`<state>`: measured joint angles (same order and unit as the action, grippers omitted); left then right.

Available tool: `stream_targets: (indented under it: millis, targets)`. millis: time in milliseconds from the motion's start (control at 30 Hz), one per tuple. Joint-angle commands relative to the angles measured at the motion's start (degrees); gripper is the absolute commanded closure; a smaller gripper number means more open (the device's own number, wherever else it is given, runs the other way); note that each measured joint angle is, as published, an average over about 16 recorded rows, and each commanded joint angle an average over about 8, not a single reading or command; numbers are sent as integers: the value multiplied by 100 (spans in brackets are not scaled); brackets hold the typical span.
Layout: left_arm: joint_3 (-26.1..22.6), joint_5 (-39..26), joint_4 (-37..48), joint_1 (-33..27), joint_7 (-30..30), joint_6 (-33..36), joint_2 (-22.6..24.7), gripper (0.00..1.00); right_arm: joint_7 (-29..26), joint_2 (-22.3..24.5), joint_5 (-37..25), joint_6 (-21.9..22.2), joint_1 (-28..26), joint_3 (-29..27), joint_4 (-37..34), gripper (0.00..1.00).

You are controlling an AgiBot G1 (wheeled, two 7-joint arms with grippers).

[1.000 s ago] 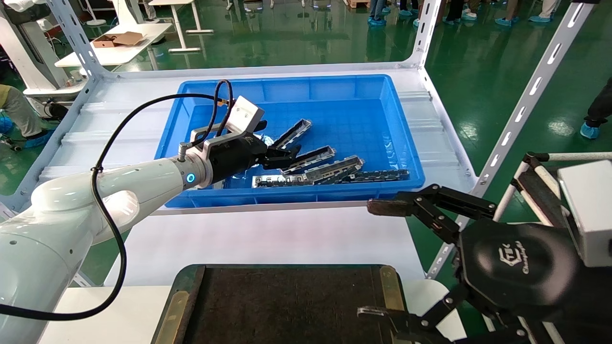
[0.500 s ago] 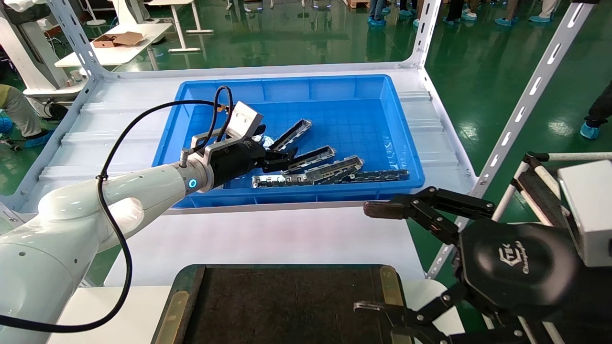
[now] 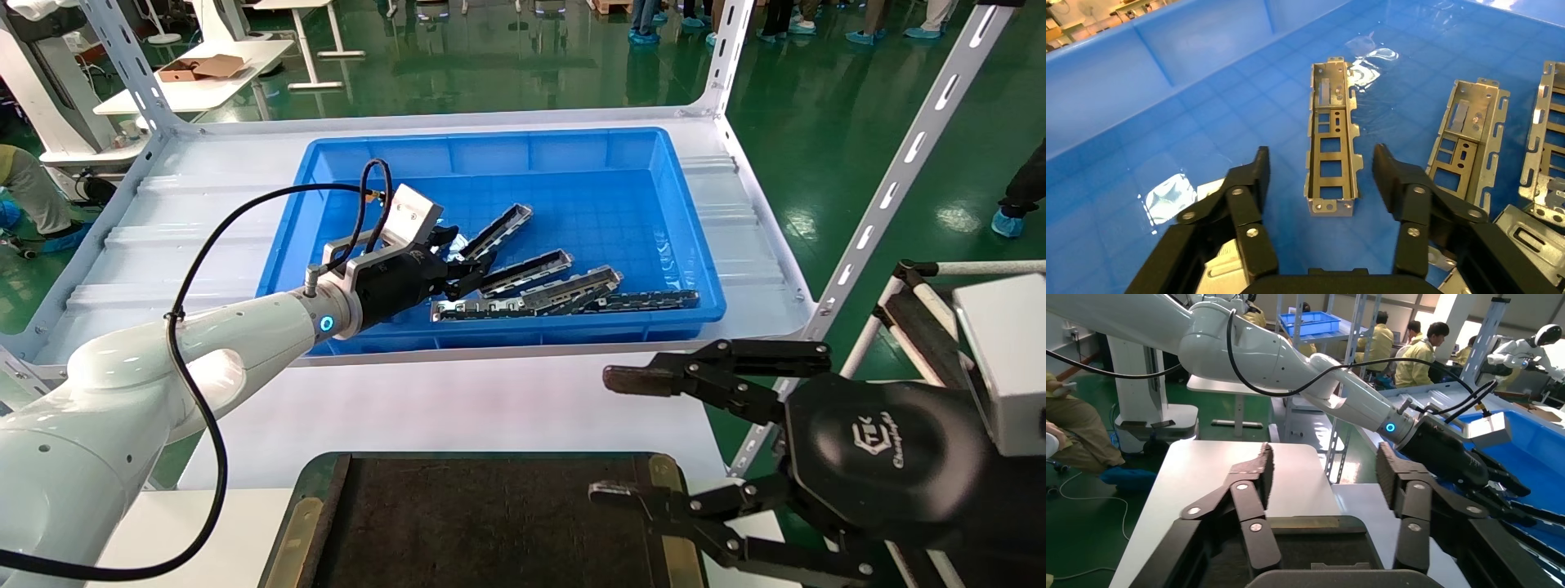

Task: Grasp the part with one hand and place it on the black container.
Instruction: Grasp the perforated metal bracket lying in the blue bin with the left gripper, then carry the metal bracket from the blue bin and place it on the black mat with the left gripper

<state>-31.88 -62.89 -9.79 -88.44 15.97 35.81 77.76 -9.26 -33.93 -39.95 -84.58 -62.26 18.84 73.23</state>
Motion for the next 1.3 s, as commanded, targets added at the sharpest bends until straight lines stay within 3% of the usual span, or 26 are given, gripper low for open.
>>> stream_targets:
  millis: [33,833,1300]
  targets:
    - [-23,38,17,6,16,-9,-3,100,0,0,0,0,0,0,0,100]
    - [-78,616,-18,-63,303,82,-32,100,2,2,3,2,-1,4,0,100]
    - [122,1056,87,-299,711,1379,-321,100,3,2,4,3,-1,6,0,100]
